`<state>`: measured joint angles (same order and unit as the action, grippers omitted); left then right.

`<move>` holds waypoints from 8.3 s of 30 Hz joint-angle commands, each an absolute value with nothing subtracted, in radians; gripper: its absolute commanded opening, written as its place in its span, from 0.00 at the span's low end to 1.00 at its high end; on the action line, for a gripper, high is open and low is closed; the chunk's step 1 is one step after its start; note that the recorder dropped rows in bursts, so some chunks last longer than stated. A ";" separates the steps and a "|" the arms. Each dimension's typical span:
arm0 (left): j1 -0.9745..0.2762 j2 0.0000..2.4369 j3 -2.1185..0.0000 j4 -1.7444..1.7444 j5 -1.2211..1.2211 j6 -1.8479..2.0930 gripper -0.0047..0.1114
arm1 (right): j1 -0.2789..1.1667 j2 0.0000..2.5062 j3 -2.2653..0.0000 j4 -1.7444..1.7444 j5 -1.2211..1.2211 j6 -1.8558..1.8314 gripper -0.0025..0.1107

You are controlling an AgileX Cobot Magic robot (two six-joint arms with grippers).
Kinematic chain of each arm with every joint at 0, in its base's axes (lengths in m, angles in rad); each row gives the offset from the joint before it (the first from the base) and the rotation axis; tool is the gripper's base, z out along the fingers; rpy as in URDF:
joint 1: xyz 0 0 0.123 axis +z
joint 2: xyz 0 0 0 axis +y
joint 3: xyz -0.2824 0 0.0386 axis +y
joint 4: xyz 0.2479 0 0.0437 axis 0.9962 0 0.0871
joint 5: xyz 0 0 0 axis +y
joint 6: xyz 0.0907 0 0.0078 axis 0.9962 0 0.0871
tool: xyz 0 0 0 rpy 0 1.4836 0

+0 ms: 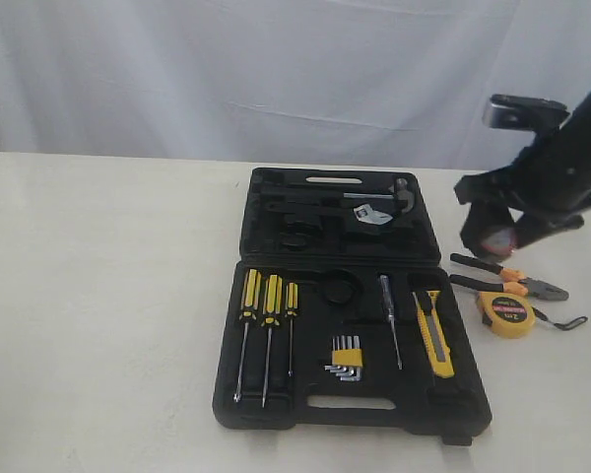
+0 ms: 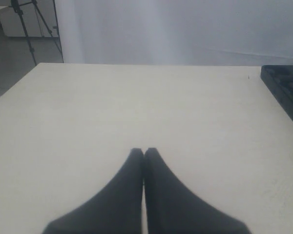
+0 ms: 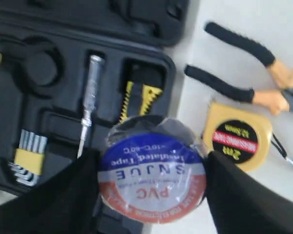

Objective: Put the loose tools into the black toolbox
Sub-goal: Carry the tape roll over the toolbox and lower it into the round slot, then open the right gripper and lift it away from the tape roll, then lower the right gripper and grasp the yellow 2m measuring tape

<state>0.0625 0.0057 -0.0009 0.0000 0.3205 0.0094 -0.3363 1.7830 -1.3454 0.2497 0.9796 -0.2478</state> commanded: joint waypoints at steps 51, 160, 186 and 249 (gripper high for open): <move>0.057 0.000 0.000 0.000 0.319 0.007 0.04 | -0.009 2.164 -1.694 0.195 1.032 -0.216 0.47; 0.057 0.000 0.000 0.000 0.319 0.007 0.04 | -0.436 2.014 -1.335 0.129 0.865 -0.225 0.52; 0.057 0.000 0.000 0.000 0.319 0.007 0.04 | -0.436 2.028 -1.367 0.237 0.845 -0.288 0.52; 0.057 0.000 0.000 0.000 0.319 0.007 0.04 | -0.426 2.180 -1.406 0.178 0.916 -0.164 0.47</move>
<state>0.0625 0.0057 -0.0009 0.0000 0.3205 0.0094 -0.4269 2.1479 -1.4122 0.1672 0.9346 -0.1727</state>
